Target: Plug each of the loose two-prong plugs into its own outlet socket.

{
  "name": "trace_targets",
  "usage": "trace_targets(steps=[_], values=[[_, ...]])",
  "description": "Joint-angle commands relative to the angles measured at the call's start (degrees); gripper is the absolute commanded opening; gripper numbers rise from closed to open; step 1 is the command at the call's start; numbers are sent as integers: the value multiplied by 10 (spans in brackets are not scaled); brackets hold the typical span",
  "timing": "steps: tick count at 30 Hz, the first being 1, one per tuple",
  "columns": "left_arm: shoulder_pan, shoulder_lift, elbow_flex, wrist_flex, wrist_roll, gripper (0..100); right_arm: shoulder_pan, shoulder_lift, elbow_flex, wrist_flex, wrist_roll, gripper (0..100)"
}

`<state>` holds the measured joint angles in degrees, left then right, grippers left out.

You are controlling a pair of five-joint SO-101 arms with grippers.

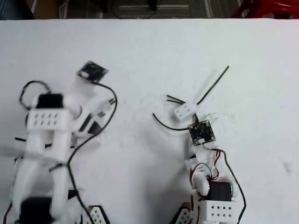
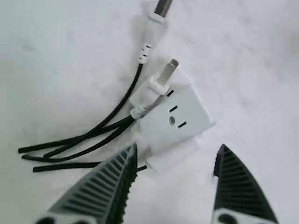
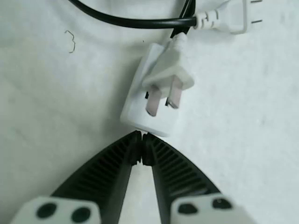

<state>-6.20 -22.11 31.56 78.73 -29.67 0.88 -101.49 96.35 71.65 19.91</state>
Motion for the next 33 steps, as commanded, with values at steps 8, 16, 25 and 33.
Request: trace_targets(steps=[8, 16, 25, 33], values=[[26, 124, -34, -76, -127, 271, -1, -6, 6, 1, 3, 23], [25, 196, -34, -130, -132, 268, -1, -6, 6, 1, 3, 23], [24, 226, -42, -126, -157, 126, -1, -6, 6, 1, 3, 23], [26, 226, -99, -76, -157, 33, -1, -6, 6, 1, 3, 23]])
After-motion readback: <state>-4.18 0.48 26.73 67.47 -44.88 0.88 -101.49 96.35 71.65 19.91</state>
